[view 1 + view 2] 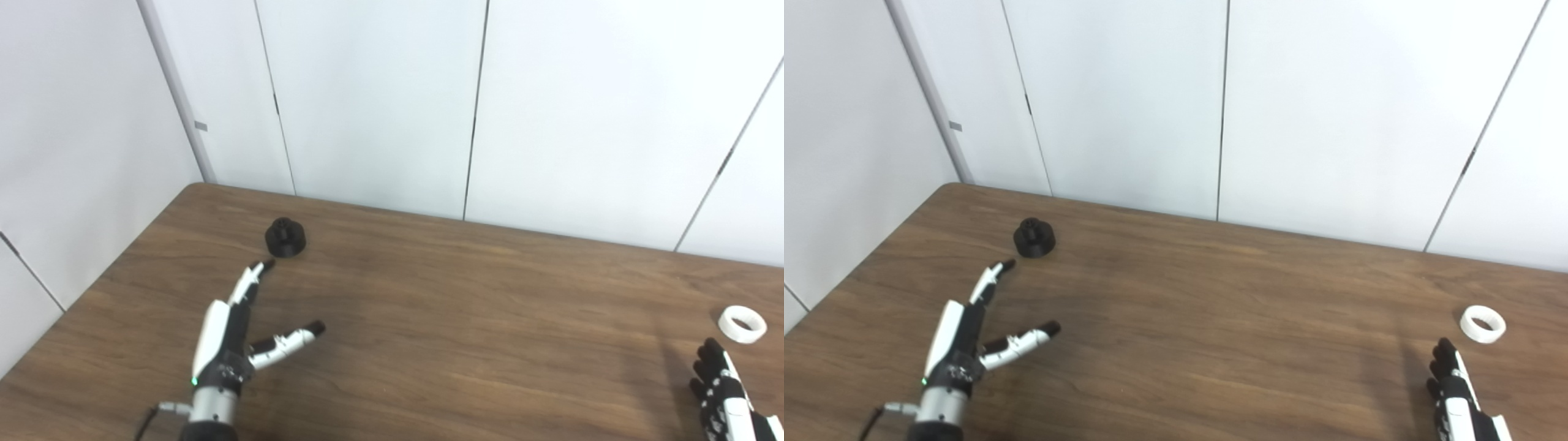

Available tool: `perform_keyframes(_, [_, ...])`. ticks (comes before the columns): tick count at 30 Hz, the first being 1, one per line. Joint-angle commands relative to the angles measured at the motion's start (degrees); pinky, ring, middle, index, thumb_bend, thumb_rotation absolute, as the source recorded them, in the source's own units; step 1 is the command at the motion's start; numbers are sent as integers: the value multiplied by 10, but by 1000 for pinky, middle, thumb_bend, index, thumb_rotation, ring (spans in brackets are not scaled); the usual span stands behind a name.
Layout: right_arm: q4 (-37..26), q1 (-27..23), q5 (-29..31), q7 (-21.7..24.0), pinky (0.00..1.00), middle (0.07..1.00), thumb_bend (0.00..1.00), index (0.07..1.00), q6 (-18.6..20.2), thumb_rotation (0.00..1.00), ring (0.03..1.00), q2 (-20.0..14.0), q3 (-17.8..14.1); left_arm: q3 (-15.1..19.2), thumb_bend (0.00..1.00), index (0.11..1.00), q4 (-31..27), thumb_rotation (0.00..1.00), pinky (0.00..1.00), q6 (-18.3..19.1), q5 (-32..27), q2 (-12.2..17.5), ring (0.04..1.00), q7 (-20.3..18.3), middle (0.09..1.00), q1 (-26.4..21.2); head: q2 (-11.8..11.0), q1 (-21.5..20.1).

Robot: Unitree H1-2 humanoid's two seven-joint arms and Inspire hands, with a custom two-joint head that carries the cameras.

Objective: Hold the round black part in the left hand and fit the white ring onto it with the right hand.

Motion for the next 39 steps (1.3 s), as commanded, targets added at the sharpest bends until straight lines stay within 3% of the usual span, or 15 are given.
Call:
perform_keyframes(1, [-20, -12, -5, -5, 1000, 992, 477, 1000, 4, 1000, 994, -1, 0, 8, 938, 929, -3, 391, 1000, 7, 18, 16, 1000, 9, 1000, -20, 0, 0])
perform_keyframes(10, [-33, -12, -5, -3, 1000, 992, 435, 1000, 15, 1000, 997, 2, 0, 30, 936, 922, 72, 394, 1000, 11, 26, 50, 1000, 28, 998, -72, 3, -2])
perform_keyframes(17, [-45, -8, -8, -3, 1000, 998, 434, 1000, 27, 1000, 1000, 3, 1, 29, 946, 907, 135, 379, 1000, 16, 34, 81, 1000, 39, 991, -118, 4, -1])
perform_keyframes(25, [-53, -5, -15, -6, 1000, 1000, 396, 1000, 32, 1000, 1000, 7, 5, 9, 972, 910, 210, 417, 1000, 52, 50, 118, 1000, 38, 982, -193, 4, -2])
perform_keyframes(34, [-57, -3, -15, -3, 1000, 1000, 372, 1000, 33, 1000, 1000, 8, 2, -27, 1000, 886, 291, 432, 1000, 65, 61, 139, 1000, 43, 972, -250, 5, -8])
perform_keyframes(39, [-60, -2, -16, -5, 1000, 998, 381, 1000, 34, 1000, 1000, 8, 0, -50, 1000, 899, 341, 462, 1000, 84, 59, 155, 1000, 24, 975, -284, 5, -8])
